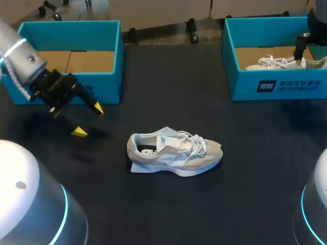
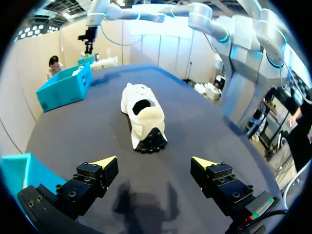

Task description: Take the shoe out of the shoebox, open the shoe tongue, remove and reinsert the insole, then place the shoe into the shoebox

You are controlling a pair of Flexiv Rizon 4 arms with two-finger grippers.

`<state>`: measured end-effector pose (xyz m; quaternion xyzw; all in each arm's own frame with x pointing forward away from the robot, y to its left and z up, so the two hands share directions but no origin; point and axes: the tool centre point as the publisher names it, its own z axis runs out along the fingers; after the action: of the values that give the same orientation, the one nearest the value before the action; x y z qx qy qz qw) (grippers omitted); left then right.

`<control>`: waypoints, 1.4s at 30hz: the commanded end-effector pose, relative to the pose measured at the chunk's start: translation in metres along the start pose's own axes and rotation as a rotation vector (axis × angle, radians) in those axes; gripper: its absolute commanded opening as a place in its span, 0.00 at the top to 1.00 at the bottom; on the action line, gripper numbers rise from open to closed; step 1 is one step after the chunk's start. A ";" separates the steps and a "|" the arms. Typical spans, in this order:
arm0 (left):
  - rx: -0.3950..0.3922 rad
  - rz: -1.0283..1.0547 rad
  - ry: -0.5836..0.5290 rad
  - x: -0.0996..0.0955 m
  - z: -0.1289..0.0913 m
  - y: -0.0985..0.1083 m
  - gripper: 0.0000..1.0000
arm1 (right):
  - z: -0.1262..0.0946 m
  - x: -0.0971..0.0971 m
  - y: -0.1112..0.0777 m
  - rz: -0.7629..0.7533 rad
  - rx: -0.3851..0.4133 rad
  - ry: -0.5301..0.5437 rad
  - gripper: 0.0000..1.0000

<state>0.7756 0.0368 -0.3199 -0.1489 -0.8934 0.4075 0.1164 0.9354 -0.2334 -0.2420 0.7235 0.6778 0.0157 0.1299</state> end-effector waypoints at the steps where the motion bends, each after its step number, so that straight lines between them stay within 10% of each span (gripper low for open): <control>1: 0.097 -0.010 -0.021 0.008 0.004 0.010 0.00 | 0.000 0.000 -0.001 0.001 -0.002 0.000 0.00; 14: 0.286 -0.054 -0.139 0.024 0.009 0.023 0.00 | 0.000 0.000 -0.001 0.001 -0.002 0.000 0.00; 42: 0.311 -0.113 -0.254 0.027 0.027 0.033 0.00 | 0.000 0.000 -0.001 0.001 -0.002 0.000 0.00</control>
<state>0.7559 0.0577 -0.3543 -0.0508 -0.8340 0.5458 0.0631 0.9354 -0.2334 -0.2420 0.7235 0.6778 0.0157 0.1299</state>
